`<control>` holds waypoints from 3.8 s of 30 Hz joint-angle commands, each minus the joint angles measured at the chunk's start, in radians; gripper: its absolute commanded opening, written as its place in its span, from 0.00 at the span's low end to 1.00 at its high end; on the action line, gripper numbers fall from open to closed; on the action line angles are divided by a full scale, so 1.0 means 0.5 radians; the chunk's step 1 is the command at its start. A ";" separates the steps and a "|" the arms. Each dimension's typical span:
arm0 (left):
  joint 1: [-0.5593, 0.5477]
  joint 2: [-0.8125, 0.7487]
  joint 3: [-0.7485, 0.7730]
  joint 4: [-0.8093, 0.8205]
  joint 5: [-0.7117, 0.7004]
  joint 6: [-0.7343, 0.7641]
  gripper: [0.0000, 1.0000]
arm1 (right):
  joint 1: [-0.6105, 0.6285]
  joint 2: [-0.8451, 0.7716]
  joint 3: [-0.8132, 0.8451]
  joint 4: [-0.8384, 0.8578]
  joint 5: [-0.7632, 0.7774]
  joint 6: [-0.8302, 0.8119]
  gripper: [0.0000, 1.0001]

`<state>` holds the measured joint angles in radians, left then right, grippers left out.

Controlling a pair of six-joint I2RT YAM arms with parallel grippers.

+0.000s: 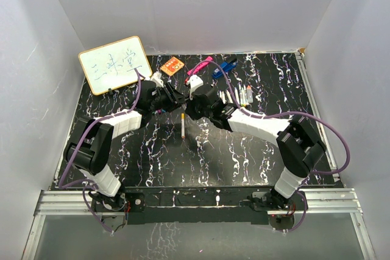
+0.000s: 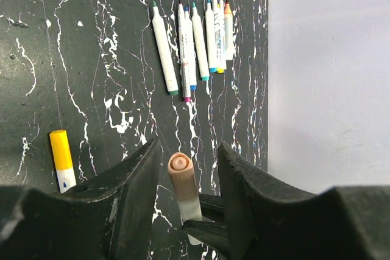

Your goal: Open the pen caps

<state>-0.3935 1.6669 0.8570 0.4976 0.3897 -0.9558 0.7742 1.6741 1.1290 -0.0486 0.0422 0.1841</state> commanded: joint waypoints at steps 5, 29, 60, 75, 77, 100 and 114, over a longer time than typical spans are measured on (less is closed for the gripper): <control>-0.011 -0.007 0.065 0.057 0.010 -0.003 0.36 | 0.009 -0.097 -0.031 0.122 -0.020 -0.032 0.00; -0.046 -0.015 0.077 0.122 0.102 0.000 0.00 | 0.009 -0.023 0.036 0.087 0.002 -0.019 0.54; 0.027 -0.098 0.243 -0.090 -0.254 0.084 0.00 | 0.008 -0.125 -0.153 0.060 0.019 0.063 0.00; 0.443 -0.099 0.468 -0.323 -0.219 0.233 0.00 | 0.009 -0.302 -0.317 0.026 0.361 0.070 0.00; 0.444 -0.190 0.397 -0.385 -0.203 0.279 0.00 | 0.006 -0.195 -0.211 -0.014 0.459 0.018 0.00; 0.443 -0.854 -0.230 -1.044 -0.536 0.670 0.00 | -0.324 0.822 0.599 0.054 0.502 -0.274 0.00; 0.481 -0.606 -0.212 -0.957 -0.628 0.675 0.00 | -0.396 0.931 0.644 0.073 0.420 -0.281 0.00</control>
<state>-0.1673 1.3666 0.7448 -0.0006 0.1059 -0.6273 0.5900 2.1311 1.4185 -0.0494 0.2676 0.0502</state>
